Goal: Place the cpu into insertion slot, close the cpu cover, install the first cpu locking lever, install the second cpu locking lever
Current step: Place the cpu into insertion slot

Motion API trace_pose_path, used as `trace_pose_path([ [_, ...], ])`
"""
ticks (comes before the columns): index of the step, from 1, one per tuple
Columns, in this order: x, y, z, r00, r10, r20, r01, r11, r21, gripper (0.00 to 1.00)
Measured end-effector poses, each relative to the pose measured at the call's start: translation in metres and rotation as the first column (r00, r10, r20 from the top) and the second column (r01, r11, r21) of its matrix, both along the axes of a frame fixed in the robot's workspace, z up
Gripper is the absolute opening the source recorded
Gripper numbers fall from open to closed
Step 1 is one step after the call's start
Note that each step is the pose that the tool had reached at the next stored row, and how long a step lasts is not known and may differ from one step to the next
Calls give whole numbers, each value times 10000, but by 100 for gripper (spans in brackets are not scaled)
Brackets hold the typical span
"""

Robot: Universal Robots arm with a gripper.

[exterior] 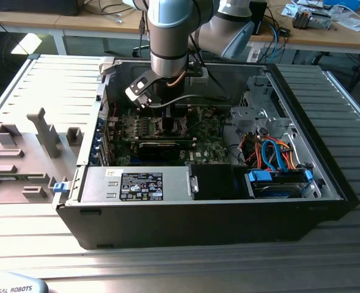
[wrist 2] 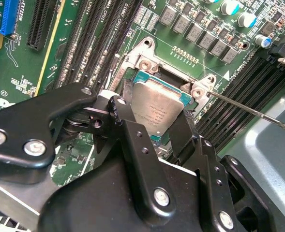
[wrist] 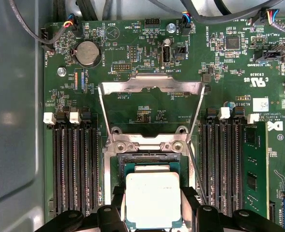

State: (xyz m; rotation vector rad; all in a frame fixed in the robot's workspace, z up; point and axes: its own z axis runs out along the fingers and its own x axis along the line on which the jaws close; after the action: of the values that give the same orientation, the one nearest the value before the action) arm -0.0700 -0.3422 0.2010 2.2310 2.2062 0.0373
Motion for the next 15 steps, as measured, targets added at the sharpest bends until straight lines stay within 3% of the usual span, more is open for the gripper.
trace_pose_path([
  [8, 3, 1, 22, 10000, -32, 3, 32, 10000, 3, 54],
  [12, 10, 8, 23, 9994, -358, 1, 358, 9994, -1, 54],
  [15, 32, 10, 22, 9993, -361, -1, 361, 9993, 1, 54],
])
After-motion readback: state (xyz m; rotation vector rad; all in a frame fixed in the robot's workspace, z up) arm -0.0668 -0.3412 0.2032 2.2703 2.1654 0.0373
